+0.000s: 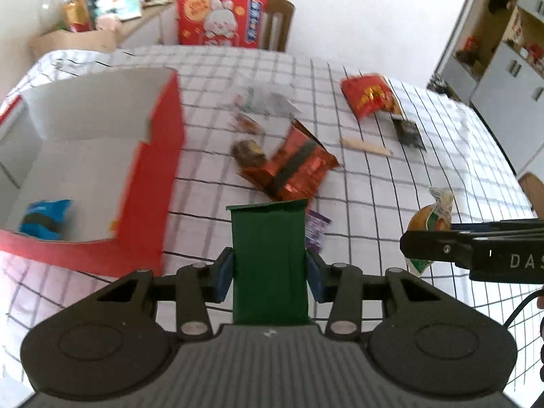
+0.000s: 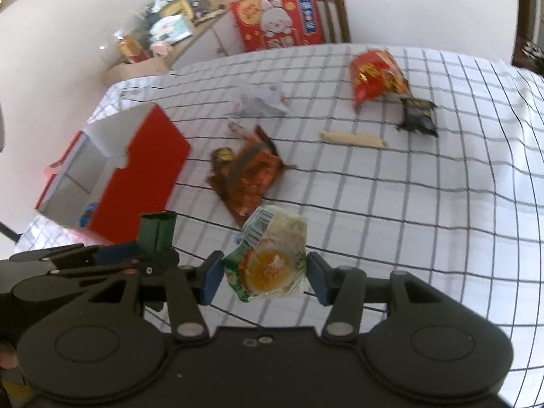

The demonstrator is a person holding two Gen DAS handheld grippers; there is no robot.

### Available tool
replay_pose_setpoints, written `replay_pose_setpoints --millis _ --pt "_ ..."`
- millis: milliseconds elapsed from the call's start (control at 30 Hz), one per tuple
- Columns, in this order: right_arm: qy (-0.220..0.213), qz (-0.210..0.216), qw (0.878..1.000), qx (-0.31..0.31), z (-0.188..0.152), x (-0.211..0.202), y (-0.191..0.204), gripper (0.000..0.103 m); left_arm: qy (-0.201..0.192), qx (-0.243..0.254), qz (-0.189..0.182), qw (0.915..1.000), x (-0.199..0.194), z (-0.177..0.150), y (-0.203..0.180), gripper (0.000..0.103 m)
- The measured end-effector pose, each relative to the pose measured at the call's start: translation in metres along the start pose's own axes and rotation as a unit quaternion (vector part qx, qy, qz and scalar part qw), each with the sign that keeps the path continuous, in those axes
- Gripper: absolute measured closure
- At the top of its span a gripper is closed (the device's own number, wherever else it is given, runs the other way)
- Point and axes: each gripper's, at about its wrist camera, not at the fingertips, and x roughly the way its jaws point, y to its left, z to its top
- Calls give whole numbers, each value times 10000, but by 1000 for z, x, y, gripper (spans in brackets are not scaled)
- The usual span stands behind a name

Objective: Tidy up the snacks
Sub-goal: 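Carry the green bar and pastry into the red box and open both tools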

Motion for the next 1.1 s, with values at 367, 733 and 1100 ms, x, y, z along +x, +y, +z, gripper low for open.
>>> replay_pose_setpoints --millis 367,733,1100 --pt "-142 472 9975 -502 24 -1 68 51 -388 -516 230 9976 -50 20 54 60" --pt "-209 692 9917 -1068 49 22 144 51 -758 -891 671 9909 -77 44 124 60" --pt "-114 467 9867 -1551 70 76 203 51 -830 -1115 1204 9829 -64 66 198 60"
